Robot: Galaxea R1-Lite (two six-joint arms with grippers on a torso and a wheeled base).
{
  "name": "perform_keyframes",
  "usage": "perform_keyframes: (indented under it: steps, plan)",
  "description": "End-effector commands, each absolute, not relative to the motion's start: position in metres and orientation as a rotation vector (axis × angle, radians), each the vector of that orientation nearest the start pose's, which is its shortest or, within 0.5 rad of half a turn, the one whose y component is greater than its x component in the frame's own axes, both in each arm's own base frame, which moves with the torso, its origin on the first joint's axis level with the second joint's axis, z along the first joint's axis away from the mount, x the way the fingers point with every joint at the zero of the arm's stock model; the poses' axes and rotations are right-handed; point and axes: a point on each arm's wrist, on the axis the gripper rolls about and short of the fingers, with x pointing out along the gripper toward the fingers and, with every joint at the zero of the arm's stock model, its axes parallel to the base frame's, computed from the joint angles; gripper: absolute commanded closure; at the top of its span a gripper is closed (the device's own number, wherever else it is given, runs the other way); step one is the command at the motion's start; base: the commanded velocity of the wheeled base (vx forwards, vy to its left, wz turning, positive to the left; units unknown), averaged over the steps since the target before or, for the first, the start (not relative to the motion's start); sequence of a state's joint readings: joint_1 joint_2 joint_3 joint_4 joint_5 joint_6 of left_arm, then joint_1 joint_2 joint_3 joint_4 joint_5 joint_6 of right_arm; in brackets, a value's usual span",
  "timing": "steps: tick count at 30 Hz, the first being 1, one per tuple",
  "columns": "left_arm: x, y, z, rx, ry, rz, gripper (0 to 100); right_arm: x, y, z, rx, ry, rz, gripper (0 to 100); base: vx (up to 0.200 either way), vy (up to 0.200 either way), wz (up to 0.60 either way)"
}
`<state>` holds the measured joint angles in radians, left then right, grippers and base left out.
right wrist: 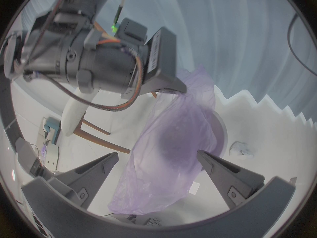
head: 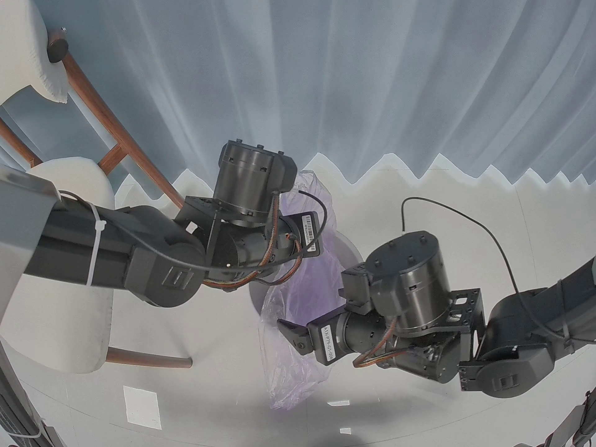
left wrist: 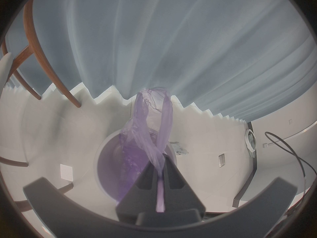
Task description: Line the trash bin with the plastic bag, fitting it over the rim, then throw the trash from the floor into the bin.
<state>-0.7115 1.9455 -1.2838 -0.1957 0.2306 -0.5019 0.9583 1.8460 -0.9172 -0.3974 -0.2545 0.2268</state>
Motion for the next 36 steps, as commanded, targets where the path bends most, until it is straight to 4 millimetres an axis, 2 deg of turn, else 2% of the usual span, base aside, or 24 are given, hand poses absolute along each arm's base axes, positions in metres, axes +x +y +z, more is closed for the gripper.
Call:
perform_keyframes:
  steps: [1, 3, 4, 8, 11, 16, 27, 36]
  plan:
    - [0.296, -0.246, 0.187, -0.274, 0.521, -0.349, 100, 0.202, 0.286, 0.124, -0.166, 0.537, 0.628, 0, 0.000, 0.000, 0.00]
    - [0.296, -0.246, 0.187, -0.274, 0.521, -0.349, 100, 0.202, 0.286, 0.124, -0.166, 0.537, 0.628, 0, 0.000, 0.000, 0.00]
    - [0.296, -0.246, 0.187, -0.274, 0.521, -0.349, 100, 0.206, 0.287, 0.110, -0.231, 0.545, 0.571, 0, 0.000, 0.000, 0.00]
    - [0.296, -0.245, 0.188, -0.273, 0.520, -0.345, 100, 0.213, 0.283, 0.111, -0.235, 0.529, 0.512, 0, 0.000, 0.000, 0.00]
    - [0.299, -0.236, 0.193, -0.280, 0.499, -0.312, 100, 0.222, 0.260, 0.119, -0.216, 0.522, 0.443, 0, 0.000, 0.000, 0.00]
    - [0.297, -0.230, 0.198, -0.286, 0.489, -0.304, 100, 0.227, 0.223, 0.107, -0.305, 0.564, 0.378, 0, 0.000, 0.000, 0.00]
    - [0.287, -0.228, 0.189, -0.255, 0.519, -0.301, 100, 0.222, 0.215, 0.144, -0.234, 0.459, 0.388, 0, 0.000, 0.000, 0.00]
    - [0.281, -0.226, 0.181, -0.213, 0.542, -0.305, 100, 0.220, 0.203, 0.156, -0.218, 0.436, 0.368, 0, 0.000, 0.000, 0.00]
